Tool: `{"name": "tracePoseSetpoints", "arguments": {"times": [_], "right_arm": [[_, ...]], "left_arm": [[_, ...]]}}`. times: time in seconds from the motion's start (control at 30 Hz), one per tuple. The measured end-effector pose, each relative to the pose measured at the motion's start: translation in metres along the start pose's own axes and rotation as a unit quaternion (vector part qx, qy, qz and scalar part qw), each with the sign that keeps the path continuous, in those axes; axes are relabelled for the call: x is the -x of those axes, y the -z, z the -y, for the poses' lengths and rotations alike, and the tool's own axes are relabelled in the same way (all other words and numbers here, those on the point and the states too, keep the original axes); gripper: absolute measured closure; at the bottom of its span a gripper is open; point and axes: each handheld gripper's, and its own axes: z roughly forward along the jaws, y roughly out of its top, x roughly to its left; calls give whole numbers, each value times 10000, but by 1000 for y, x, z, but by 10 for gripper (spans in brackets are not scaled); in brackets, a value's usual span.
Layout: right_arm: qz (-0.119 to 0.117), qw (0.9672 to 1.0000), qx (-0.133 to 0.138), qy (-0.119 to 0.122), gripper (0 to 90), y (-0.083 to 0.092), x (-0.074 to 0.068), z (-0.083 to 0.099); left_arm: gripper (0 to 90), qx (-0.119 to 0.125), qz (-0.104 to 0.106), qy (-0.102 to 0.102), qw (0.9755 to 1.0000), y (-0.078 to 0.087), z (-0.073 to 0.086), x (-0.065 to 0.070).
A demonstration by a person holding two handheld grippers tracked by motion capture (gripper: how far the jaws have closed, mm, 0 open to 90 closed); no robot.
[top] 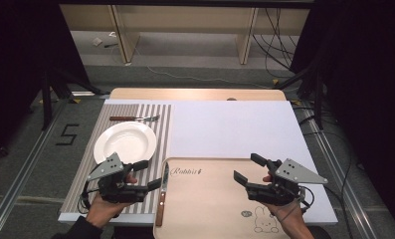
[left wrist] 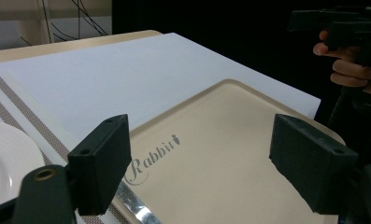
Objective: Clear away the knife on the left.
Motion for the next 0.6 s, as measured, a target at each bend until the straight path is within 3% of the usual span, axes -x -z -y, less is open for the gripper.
{"name": "tracePoseSetpoints", "arguments": {"times": [0.23,0.6], "right_arm": [[-28,10000,-19,-34,221,4,-4,2],[5,9999,-35,-121,217,19,-8,7]], "left_arm": [[204,-48,-17,-139,9999,7,4,10],[204,64,-94,-130,9999,14,9,14]]}}
